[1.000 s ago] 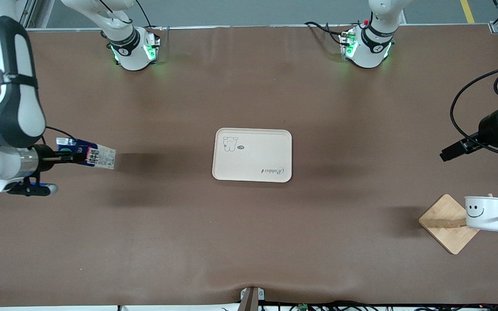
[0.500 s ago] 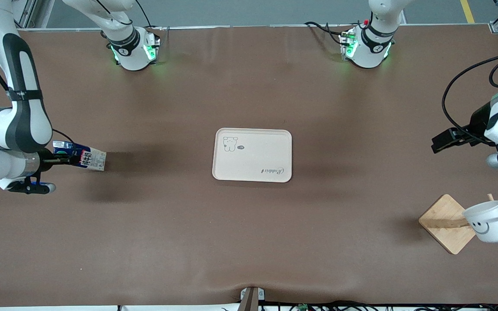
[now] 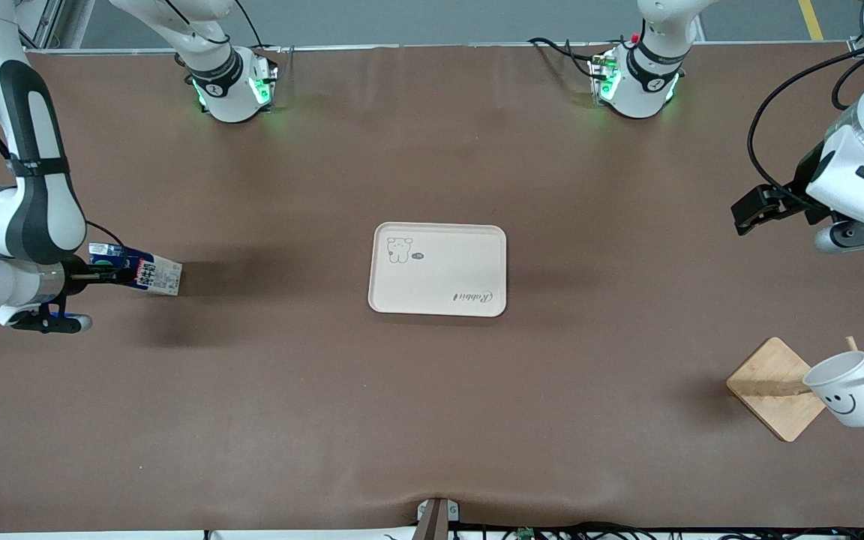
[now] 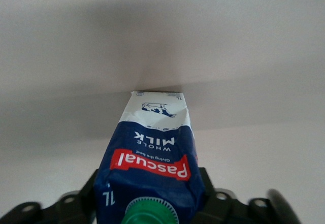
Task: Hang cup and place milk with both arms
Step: 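Carry the milk carton away from the tray with the right gripper, then lower the milk carton onto the table and open the right gripper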
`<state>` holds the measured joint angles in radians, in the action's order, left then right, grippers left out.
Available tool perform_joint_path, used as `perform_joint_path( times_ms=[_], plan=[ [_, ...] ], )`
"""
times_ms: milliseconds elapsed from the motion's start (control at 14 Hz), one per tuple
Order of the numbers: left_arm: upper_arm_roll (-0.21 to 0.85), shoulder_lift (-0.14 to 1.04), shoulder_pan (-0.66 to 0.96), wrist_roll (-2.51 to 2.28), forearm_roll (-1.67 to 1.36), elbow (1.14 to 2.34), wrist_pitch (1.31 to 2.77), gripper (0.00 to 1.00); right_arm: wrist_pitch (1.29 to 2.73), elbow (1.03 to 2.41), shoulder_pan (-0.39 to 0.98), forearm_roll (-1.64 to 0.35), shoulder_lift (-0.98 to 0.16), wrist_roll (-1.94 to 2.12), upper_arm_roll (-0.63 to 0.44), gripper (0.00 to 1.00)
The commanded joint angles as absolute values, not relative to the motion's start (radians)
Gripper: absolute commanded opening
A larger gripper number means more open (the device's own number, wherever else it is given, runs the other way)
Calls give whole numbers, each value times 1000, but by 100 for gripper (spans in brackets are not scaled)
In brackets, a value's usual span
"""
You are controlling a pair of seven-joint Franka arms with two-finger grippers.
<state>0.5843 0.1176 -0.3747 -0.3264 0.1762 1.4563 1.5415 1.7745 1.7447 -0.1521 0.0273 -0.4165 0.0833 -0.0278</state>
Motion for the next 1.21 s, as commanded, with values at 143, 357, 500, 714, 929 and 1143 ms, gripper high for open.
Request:
perform_joint_path(
  times_ms=[143,357,500,714,929,1143],
  plan=[
    [303,43,-134,-278,172,1509,1536,100,1770,1756,-166,44,-407,84,-6,100],
    [146,25,-8,-221,137,1513,1534,100,1769,1749,-170,43,-407,89,-6,100],
    [91,20,41,-201,132,1513,1529,100,1769,1749,-169,43,-407,91,-6,100],
    [91,2,38,-186,126,1526,1529,100,1761,1750,-169,43,-407,91,-6,100],
    [91,-32,18,-164,89,1557,1531,100,1761,1749,-169,43,-407,92,-6,100],
    [100,-51,-6,-164,78,1580,1535,100,1761,1747,-169,44,-407,92,-6,100]
  ],
)
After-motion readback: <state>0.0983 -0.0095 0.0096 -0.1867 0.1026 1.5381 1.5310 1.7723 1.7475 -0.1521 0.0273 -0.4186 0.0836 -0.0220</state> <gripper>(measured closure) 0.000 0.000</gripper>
